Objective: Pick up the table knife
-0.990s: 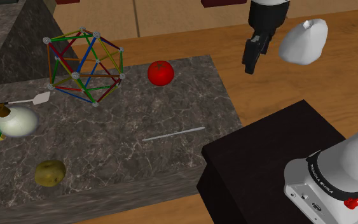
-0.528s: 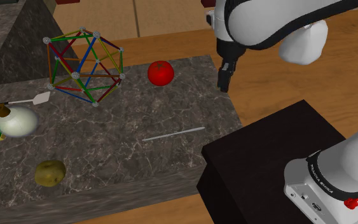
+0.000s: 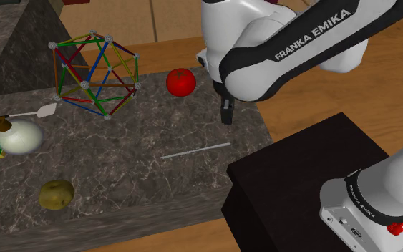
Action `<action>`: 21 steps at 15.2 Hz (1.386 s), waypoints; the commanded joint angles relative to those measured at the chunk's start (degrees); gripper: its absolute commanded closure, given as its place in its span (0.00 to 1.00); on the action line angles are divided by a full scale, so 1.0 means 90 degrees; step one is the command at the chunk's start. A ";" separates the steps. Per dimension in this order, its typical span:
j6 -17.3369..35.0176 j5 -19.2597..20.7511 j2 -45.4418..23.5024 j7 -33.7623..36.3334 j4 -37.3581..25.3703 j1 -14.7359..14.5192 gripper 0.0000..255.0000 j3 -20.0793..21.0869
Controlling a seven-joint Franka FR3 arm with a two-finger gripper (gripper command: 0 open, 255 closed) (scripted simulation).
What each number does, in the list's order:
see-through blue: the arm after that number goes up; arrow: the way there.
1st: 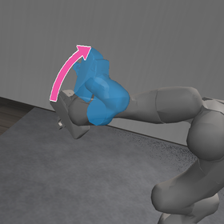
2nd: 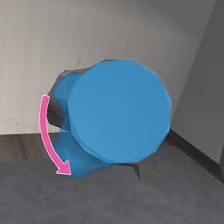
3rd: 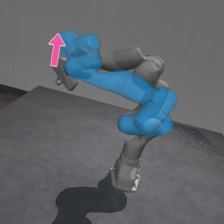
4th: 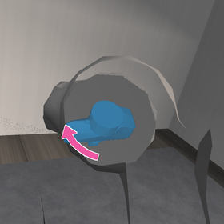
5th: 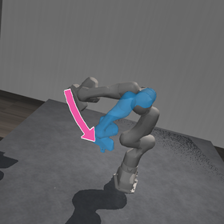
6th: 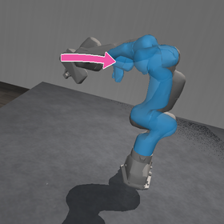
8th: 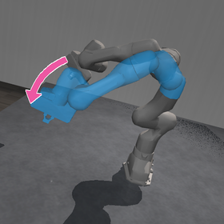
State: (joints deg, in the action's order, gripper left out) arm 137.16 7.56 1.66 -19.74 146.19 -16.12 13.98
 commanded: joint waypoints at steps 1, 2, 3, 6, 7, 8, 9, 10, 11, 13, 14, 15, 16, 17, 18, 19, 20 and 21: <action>0.0400 0.0258 -0.0414 -0.0004 -0.0031 -0.0073 0.00 0.0081; 0.0567 0.0415 -0.0648 0.0032 -0.0095 -0.0121 0.00 0.0117; 0.0725 0.0586 -0.0883 0.0076 -0.0165 -0.0175 0.00 0.0144; 0.1155 0.1161 -0.1587 0.0254 -0.0410 -0.0391 0.00 0.0157; 0.1283 0.1364 -0.1820 0.0321 -0.0502 -0.0485 0.00 0.0138; 0.1405 0.1569 -0.2050 0.0389 -0.0600 -0.0587 0.00 0.0109; 0.1520 0.1771 -0.2279 0.0457 -0.0703 -0.0700 0.00 0.0070; 0.1629 0.1971 -0.2504 0.0523 -0.0810 -0.0820 0.00 0.0024; 0.1700 0.2094 -0.2650 0.0560 -0.0882 -0.0912 0.00 -0.0018; 0.1825 0.2230 -0.2839 0.0673 -0.0937 -0.0986 0.00 -0.0121; 0.1887 0.2296 -0.2934 0.0729 -0.0967 -0.1024 0.00 -0.0172; 0.1949 0.2361 -0.3029 0.0783 -0.0998 -0.1063 0.00 -0.0224; 0.2010 0.2424 -0.3124 0.0837 -0.1031 -0.1102 0.00 -0.0276; 0.2070 0.2485 -0.3220 0.0890 -0.1065 -0.1141 0.00 -0.0329; 0.2130 0.2544 -0.3315 0.0941 -0.1100 -0.1181 0.00 -0.0381; 0.2164 0.2576 -0.3370 0.0970 -0.1121 -0.1205 0.00 -0.0411; 0.2164 0.2576 -0.3370 0.0969 -0.1120 -0.1206 0.00 -0.0412; 0.2170 0.2581 -0.3377 0.0979 -0.1121 -0.1214 1.00 -0.0416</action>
State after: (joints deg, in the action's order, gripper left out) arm 156.53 30.64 -28.57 -11.04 136.14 -26.96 10.36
